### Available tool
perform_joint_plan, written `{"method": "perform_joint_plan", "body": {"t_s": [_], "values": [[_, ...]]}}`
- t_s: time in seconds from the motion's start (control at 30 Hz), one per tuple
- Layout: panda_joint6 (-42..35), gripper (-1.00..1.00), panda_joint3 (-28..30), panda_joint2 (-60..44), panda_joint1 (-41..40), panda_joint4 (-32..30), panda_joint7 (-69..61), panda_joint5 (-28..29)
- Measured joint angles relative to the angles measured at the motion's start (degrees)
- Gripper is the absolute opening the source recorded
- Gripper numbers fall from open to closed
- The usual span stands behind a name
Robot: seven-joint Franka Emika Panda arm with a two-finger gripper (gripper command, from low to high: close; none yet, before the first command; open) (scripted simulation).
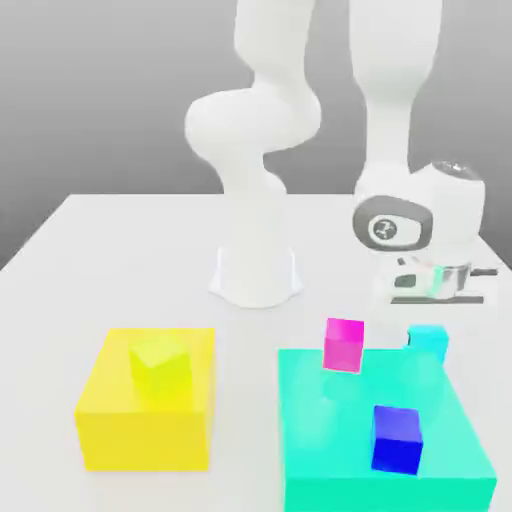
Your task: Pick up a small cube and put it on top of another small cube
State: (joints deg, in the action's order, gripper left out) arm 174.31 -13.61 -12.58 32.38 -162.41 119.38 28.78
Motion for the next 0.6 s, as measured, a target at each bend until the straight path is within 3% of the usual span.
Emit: {"method": "perform_joint_plan", "body": {"t_s": [0.17, 0.3, 0.4, 0.6], "values": [[-4.64, -1.00, -10.92, 7.19, -6.64, -2.03, -12.50, -17.03], [-8.80, -1.00, -11.92, 13.16, -3.92, -3.39, -21.57, -29.51], [-13.01, -1.00, -10.05, 14.67, -6.10, -0.73, -25.89, -31.93], [-22.97, -1.00, -5.47, 13.78, -13.65, 10.00, -34.12, -31.00]]}}
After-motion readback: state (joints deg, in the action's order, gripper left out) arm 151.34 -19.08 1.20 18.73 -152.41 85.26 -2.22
